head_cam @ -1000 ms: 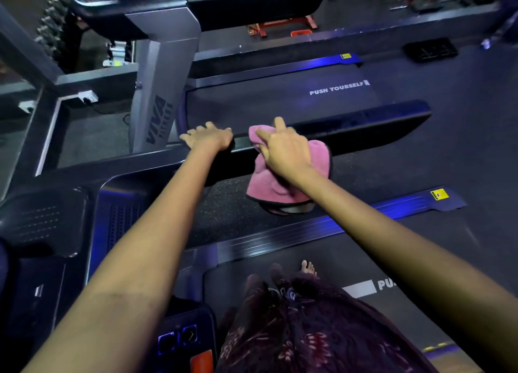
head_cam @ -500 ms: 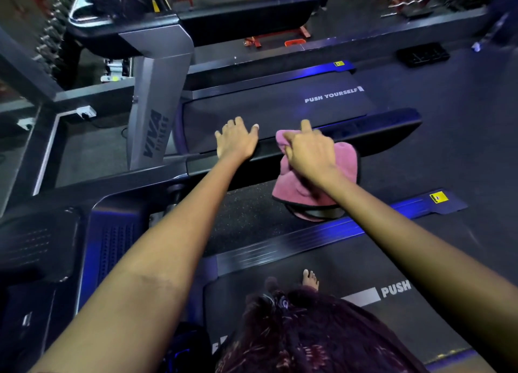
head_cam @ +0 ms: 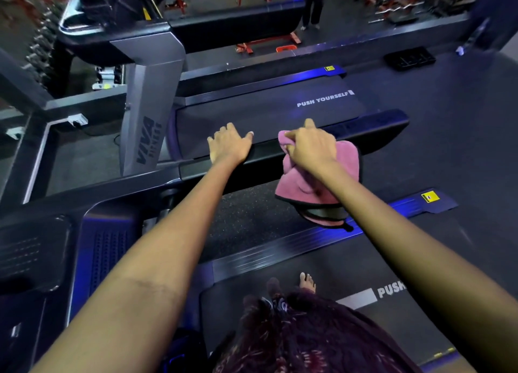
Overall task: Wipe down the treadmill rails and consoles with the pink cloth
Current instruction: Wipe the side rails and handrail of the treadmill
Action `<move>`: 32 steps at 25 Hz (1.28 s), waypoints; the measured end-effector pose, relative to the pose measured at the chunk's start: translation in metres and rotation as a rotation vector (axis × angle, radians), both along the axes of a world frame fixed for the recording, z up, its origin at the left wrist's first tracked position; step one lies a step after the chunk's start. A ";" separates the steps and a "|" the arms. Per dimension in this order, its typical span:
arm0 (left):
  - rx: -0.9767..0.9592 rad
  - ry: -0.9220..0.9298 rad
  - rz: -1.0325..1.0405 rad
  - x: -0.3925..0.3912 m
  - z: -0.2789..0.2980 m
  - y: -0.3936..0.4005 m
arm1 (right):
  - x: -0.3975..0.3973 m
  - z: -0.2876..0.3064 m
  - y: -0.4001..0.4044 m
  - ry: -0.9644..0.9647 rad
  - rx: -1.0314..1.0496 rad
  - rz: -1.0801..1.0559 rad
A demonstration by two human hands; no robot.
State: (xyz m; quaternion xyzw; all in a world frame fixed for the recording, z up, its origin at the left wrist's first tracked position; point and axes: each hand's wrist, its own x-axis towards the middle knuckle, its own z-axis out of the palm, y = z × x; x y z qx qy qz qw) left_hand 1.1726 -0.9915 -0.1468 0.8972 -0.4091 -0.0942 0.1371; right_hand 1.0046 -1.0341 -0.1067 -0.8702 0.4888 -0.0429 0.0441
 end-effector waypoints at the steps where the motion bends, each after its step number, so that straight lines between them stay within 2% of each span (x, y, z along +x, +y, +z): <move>1: 0.003 -0.004 0.001 0.000 0.000 0.000 | 0.010 0.002 0.001 0.004 -0.001 -0.018; 4: 0.011 0.001 0.002 -0.001 0.000 0.000 | 0.021 -0.001 0.012 -0.028 0.005 0.069; 7: 0.007 0.005 0.001 -0.001 0.000 0.001 | -0.007 -0.007 0.011 -0.120 0.045 0.133; 10: -0.005 0.000 -0.003 -0.002 0.001 0.001 | -0.019 -0.003 -0.008 -0.121 0.065 0.022; 13: -0.007 -0.004 -0.002 -0.002 0.001 0.001 | 0.002 -0.001 -0.008 -0.069 0.040 -0.079; 18: -0.012 0.012 -0.001 -0.003 0.002 0.003 | -0.014 -0.008 0.007 -0.167 0.069 0.088; 21: -0.017 0.010 -0.009 -0.004 0.003 0.004 | -0.034 -0.004 -0.013 -0.116 0.059 0.010; 24: -0.010 0.005 -0.004 -0.003 0.003 0.004 | -0.014 0.004 -0.024 -0.056 0.053 -0.130; 29: -0.012 0.012 -0.010 -0.003 0.003 0.004 | -0.020 -0.004 -0.003 -0.150 0.092 0.029; 32: -0.019 0.012 -0.016 -0.003 0.003 0.004 | -0.038 -0.005 -0.014 -0.090 0.047 -0.057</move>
